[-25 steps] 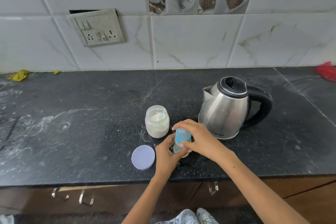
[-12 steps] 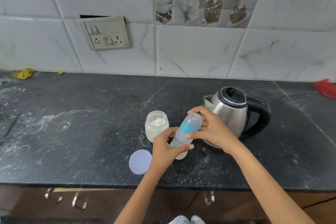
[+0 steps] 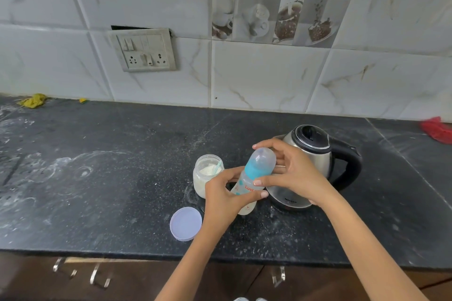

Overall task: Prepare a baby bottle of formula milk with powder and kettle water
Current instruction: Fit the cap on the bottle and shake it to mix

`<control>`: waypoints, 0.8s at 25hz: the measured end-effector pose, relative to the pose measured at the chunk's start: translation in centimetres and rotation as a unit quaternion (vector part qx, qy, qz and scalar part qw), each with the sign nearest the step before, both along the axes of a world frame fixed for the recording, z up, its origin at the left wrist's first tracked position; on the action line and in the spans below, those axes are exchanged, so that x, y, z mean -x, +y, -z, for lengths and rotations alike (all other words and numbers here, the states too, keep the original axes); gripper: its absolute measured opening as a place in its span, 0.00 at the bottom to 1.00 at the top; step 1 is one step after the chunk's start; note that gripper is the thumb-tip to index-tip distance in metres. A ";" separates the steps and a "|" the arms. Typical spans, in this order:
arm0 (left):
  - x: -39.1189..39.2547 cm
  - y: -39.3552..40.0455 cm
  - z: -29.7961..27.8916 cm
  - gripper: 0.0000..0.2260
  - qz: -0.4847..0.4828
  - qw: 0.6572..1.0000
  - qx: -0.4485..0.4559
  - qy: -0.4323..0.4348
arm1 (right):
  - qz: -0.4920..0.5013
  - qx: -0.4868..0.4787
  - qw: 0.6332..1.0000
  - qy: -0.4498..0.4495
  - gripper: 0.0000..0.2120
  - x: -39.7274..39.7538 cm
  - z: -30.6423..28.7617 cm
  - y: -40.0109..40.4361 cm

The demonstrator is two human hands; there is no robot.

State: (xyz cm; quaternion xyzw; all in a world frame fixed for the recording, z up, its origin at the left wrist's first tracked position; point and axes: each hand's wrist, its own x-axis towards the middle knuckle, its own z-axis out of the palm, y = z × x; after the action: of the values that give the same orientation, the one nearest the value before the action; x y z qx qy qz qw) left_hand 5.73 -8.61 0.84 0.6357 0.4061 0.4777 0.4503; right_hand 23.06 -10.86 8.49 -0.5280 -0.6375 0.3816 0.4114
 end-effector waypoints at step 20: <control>-1.0 0.0 0.3 0.24 -0.013 0.999 -0.039 0.028 | -0.023 -0.003 0.998 -0.065 0.24 -2.0 -1.1 0.4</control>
State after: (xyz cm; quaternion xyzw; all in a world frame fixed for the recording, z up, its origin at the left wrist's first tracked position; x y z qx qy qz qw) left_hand 6.73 -8.65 0.57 0.6607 0.4080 0.4808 0.4073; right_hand 25.02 -10.47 9.63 -0.5358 -0.6756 0.3540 0.3622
